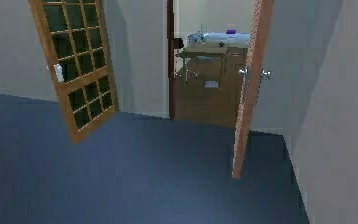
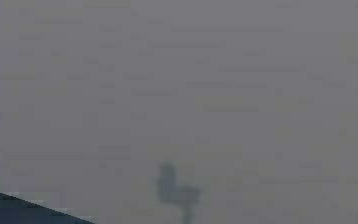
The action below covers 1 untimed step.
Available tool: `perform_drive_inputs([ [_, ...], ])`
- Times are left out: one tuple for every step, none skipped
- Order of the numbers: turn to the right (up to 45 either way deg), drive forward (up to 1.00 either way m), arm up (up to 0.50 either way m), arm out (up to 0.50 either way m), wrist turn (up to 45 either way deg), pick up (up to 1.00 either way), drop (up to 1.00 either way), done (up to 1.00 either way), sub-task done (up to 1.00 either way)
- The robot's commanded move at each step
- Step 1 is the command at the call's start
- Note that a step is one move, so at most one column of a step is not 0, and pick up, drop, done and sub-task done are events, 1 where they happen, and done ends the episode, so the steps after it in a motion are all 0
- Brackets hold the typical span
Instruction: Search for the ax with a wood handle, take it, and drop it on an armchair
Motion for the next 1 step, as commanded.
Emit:
perform_drive_inputs([
  [3.0,0.0,0.0,0.0,0.0,0.0,0.0,0.0,0.0],
])
